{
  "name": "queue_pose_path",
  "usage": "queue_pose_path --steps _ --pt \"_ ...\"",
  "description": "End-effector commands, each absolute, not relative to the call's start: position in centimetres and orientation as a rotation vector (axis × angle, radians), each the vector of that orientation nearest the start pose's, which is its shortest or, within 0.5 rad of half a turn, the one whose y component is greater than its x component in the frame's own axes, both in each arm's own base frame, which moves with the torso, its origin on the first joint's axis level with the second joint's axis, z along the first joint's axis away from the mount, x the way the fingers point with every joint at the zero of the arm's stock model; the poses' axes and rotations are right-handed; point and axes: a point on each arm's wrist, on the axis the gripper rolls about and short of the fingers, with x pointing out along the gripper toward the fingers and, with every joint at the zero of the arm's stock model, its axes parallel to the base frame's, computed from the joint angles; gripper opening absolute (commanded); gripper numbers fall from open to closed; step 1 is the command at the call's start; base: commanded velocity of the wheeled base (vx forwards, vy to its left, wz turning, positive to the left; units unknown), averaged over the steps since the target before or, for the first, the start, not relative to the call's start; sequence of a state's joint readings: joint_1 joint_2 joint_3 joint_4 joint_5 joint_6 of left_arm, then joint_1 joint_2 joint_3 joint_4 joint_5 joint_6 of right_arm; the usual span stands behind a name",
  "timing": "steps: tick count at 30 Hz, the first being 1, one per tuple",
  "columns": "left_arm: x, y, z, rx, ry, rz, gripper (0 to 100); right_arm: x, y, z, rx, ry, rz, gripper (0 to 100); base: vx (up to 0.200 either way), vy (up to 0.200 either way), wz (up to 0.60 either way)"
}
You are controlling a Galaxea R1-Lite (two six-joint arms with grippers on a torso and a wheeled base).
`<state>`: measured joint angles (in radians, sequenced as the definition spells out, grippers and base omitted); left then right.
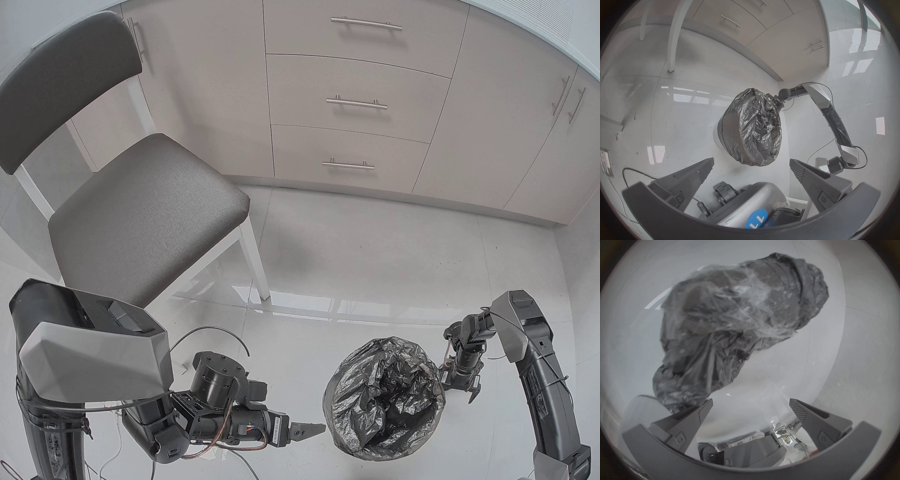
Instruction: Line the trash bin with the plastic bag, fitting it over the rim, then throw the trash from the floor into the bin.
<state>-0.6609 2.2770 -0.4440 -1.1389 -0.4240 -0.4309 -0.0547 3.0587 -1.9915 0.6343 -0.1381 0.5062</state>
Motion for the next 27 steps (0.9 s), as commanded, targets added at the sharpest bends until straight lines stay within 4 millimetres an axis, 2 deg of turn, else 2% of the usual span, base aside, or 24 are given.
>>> queue_pose_path --steps 1,4,10,11,14,19,27 --pt "23.0 -19.1 -2.8 -0.283 0.947 -0.86 100 43.2 -3.0 -21.0 0.32 1.617 -0.583 100 0.0 0.0 0.0" --pt "23.0 -19.1 -2.8 -0.283 0.947 -0.861 100 43.4 -3.4 -21.1 0.339 1.592 -0.582 100 0.0 0.0 0.0" --pt "23.0 -19.2 -3.0 -0.28 0.948 -0.861 100 43.7 -2.8 -21.1 0.366 1.584 -0.538 100 0.0 0.0 0.0" --pt "22.9 -19.1 -3.0 -0.277 0.947 -0.857 100 44.1 -2.0 -21.1 0.413 1.56 -0.475 100 0.0 0.0 0.0" --pt "23.0 -19.2 -3.1 -0.274 0.945 -0.851 100 44.9 -1.2 -21.1 0.439 1.498 -0.43 100 0.0 0.0 0.0" --pt "22.9 -19.2 -3.1 -0.274 0.945 -0.853 100 45.8 -0.8 -21.1 0.489 1.406 -0.433 100 0.0 0.0 0.0" --pt "23.0 -19.2 -3.1 -0.274 0.945 -0.853 100 45.5 -0.5 -21.1 0.523 1.436 -0.467 100 0.0 0.0 0.0"
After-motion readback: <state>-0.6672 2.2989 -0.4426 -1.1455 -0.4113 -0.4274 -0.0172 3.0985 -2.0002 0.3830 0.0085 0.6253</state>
